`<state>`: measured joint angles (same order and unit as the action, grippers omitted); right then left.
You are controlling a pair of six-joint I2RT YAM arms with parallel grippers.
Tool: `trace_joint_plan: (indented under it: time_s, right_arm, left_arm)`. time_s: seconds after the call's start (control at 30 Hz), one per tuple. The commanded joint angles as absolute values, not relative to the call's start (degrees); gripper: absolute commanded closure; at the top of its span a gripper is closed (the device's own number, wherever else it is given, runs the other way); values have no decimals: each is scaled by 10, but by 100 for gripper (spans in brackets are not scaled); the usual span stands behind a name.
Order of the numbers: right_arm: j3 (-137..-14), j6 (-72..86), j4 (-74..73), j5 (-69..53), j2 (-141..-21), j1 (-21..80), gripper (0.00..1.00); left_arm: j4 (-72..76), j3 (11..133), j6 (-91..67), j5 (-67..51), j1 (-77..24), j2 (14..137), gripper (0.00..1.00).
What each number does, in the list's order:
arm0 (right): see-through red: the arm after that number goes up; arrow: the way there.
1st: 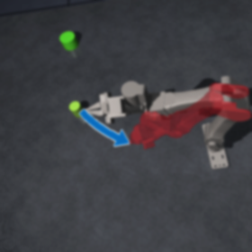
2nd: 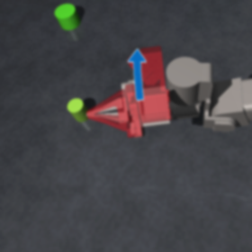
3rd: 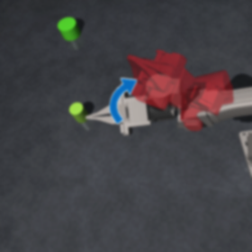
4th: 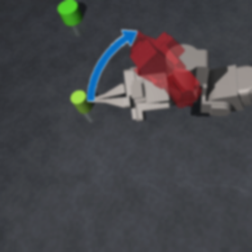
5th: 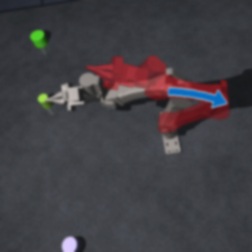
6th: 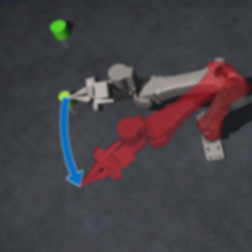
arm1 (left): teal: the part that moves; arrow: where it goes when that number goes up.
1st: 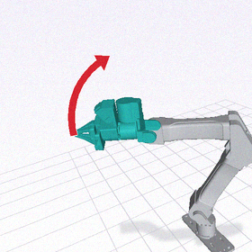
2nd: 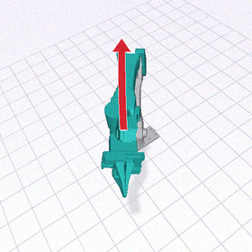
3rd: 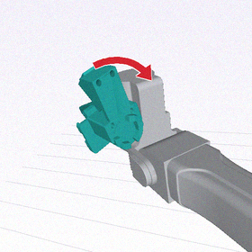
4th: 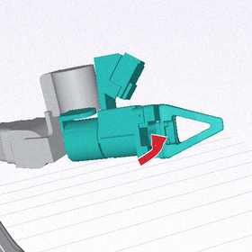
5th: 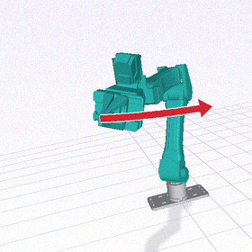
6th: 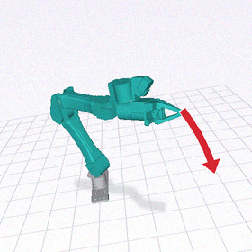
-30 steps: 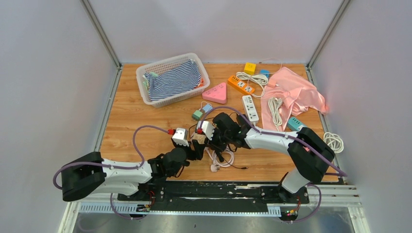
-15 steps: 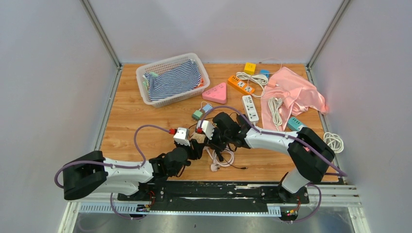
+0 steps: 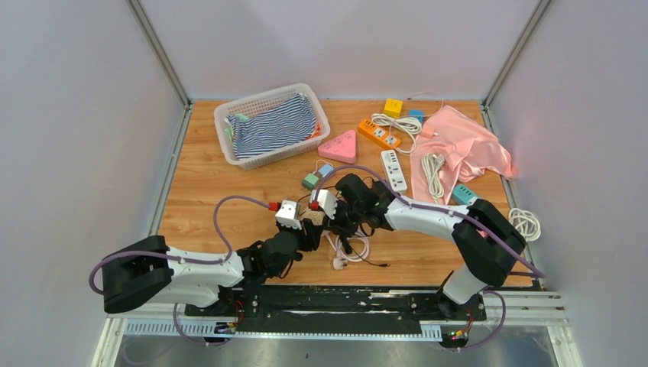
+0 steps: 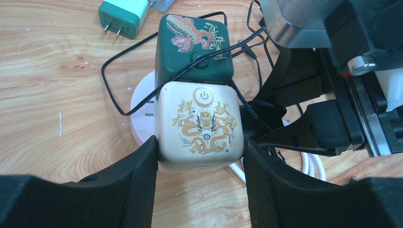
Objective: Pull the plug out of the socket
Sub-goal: Remove the plug from the socket.
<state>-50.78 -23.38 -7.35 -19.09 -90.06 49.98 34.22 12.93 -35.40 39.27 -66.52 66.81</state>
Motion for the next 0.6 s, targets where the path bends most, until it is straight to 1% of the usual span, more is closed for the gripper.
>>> trace_joint_plan:
  time_s: [0.0, 0.13, 0.27, 0.4, 0.57]
  right_arm:
    - [-518, -243, -99, -306, -902, 559, 100]
    - [-522, -238, -94, -244, -910, 562, 100]
    - [-519, -220, -88, -215, -916, 491, 100]
    - [-514, -213, -85, -223, -915, 465, 100]
    - [-511, -223, -87, -288, -915, 508, 100]
  left_arm:
    - [351, 144, -365, 407, -665, 686, 100]
    - [351, 142, -367, 408, -665, 684, 100]
    - [351, 141, -368, 410, -666, 682, 100]
    - [351, 142, -369, 411, -665, 684, 100]
    - [350, 140, -370, 413, -665, 683, 100]
